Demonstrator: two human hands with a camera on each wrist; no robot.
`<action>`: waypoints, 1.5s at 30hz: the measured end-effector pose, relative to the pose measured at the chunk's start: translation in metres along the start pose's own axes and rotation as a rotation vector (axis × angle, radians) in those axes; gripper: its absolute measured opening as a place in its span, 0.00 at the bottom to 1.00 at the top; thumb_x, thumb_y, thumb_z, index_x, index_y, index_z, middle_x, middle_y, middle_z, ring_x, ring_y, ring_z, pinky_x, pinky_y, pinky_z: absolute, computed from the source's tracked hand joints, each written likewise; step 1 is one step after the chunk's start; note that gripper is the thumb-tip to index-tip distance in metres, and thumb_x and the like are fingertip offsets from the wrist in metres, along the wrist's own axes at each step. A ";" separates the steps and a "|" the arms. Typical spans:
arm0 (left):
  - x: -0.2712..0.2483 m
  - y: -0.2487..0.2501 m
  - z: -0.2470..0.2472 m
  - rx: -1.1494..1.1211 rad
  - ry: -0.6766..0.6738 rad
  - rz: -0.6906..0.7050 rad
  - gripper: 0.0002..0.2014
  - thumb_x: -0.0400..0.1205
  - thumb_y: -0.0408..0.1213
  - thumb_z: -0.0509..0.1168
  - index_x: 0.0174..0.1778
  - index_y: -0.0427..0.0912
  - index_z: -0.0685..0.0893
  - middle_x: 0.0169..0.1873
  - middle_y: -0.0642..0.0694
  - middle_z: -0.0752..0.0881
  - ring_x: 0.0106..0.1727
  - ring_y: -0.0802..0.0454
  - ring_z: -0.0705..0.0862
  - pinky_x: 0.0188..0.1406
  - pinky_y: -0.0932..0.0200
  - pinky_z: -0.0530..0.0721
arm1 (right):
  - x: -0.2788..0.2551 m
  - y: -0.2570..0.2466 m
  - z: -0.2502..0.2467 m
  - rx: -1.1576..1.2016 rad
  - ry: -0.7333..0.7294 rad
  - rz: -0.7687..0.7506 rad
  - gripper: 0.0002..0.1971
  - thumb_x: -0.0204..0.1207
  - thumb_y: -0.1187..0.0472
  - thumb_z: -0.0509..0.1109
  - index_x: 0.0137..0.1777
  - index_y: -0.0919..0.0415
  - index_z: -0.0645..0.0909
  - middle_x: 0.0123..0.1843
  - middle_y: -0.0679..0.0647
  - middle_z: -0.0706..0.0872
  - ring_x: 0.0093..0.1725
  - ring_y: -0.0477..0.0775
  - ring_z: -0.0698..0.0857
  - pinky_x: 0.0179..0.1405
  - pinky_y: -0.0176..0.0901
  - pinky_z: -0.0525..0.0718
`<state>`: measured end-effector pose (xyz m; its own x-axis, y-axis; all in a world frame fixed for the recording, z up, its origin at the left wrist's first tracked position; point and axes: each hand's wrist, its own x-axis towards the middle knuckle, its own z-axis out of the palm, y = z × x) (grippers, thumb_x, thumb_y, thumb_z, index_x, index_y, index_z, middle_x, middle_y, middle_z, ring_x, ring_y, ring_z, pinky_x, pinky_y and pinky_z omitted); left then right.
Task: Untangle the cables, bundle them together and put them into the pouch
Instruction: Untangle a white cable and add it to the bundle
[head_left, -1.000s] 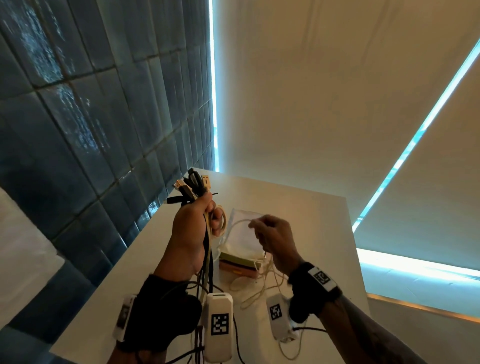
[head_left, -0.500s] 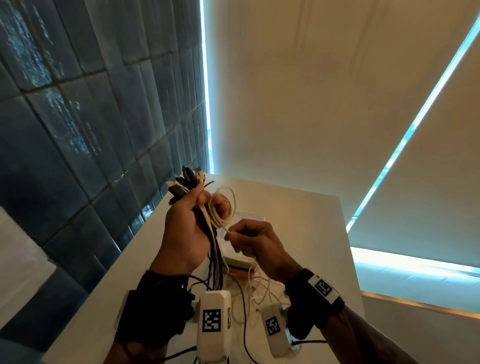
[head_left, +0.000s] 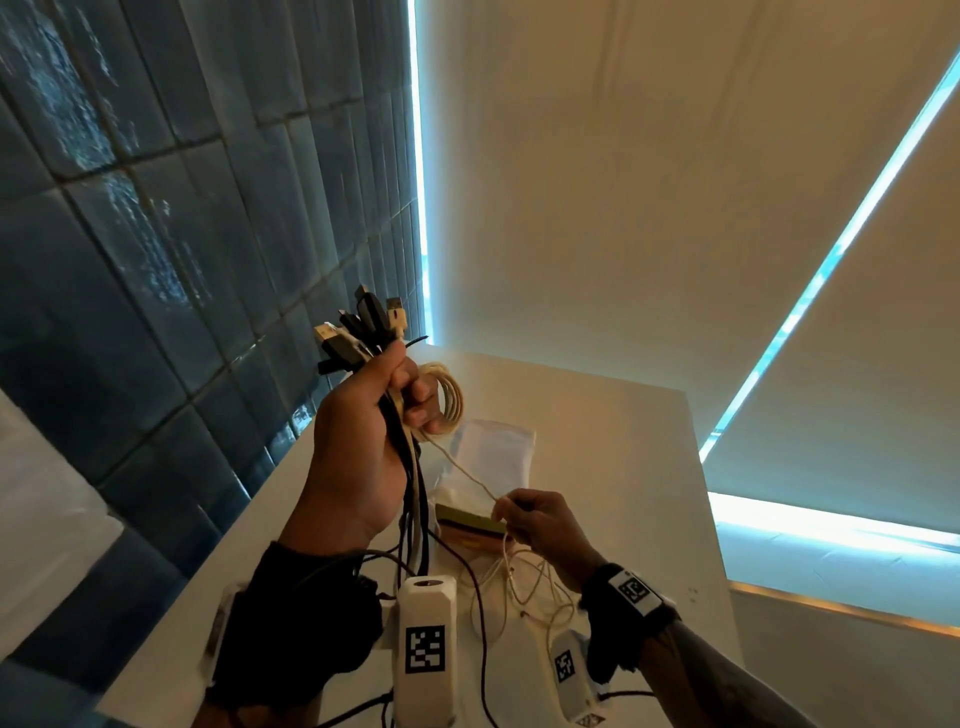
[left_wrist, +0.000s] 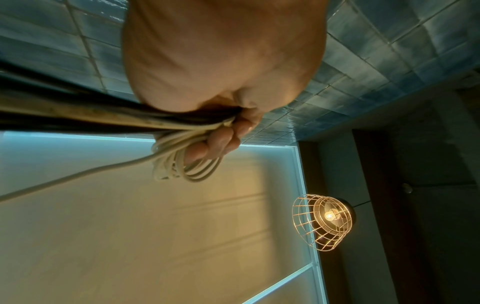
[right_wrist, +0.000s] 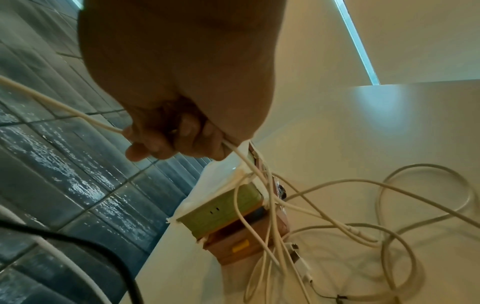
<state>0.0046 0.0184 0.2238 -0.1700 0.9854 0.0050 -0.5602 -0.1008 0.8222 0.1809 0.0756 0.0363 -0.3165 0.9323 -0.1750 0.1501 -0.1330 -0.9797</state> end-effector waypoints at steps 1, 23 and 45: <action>-0.001 0.001 0.001 0.009 -0.001 0.006 0.19 0.86 0.43 0.54 0.28 0.46 0.67 0.25 0.50 0.72 0.25 0.56 0.66 0.33 0.58 0.67 | 0.002 0.004 0.000 -0.010 0.004 0.003 0.12 0.82 0.63 0.66 0.38 0.63 0.86 0.29 0.50 0.80 0.28 0.43 0.75 0.32 0.35 0.75; 0.013 -0.029 -0.012 0.001 0.146 -0.175 0.19 0.87 0.43 0.56 0.28 0.42 0.71 0.29 0.42 0.81 0.31 0.50 0.80 0.40 0.54 0.79 | -0.043 -0.132 0.035 0.195 -0.116 -0.415 0.09 0.78 0.73 0.67 0.39 0.63 0.84 0.25 0.47 0.78 0.24 0.44 0.72 0.23 0.30 0.69; 0.004 -0.004 -0.009 0.136 0.103 0.000 0.18 0.87 0.42 0.55 0.29 0.45 0.65 0.23 0.50 0.72 0.23 0.56 0.68 0.31 0.59 0.70 | -0.034 -0.026 -0.008 -0.077 0.044 -0.081 0.11 0.81 0.64 0.67 0.41 0.69 0.87 0.28 0.43 0.84 0.29 0.37 0.79 0.30 0.25 0.76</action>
<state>-0.0009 0.0216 0.2150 -0.2566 0.9653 -0.0478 -0.4464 -0.0745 0.8917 0.1948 0.0502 0.0682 -0.2898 0.9529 -0.0895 0.1973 -0.0320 -0.9798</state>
